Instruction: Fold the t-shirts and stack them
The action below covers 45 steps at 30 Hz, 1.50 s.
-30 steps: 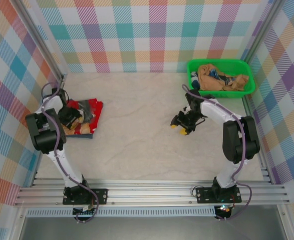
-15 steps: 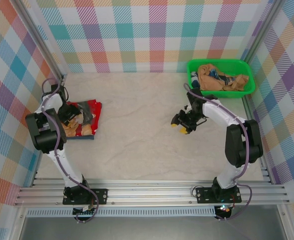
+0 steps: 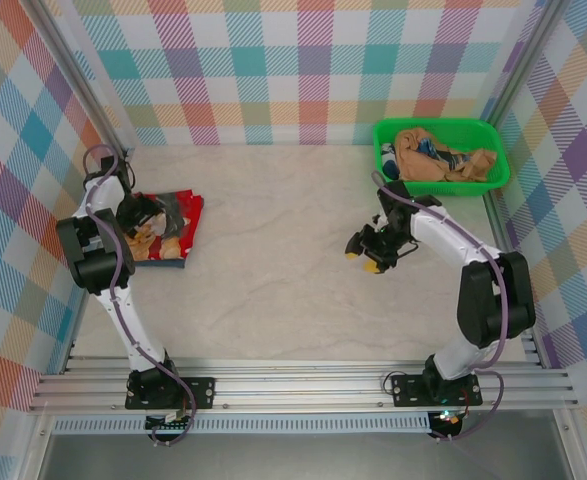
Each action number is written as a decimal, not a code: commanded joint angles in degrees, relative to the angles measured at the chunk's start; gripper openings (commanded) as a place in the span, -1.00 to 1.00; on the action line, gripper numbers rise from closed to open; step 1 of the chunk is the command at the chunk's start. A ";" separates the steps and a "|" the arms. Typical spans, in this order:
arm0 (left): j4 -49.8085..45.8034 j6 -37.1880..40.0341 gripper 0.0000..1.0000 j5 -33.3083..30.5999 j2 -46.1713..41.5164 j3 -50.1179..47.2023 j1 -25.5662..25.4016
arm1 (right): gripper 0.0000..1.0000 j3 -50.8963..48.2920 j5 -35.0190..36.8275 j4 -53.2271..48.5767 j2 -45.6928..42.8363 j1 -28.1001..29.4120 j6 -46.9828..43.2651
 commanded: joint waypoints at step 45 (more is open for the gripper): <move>83.71 19.85 1.00 -11.07 -38.97 -72.00 -20.06 | 0.99 -44.53 25.18 95.23 -6.04 -16.83 -35.77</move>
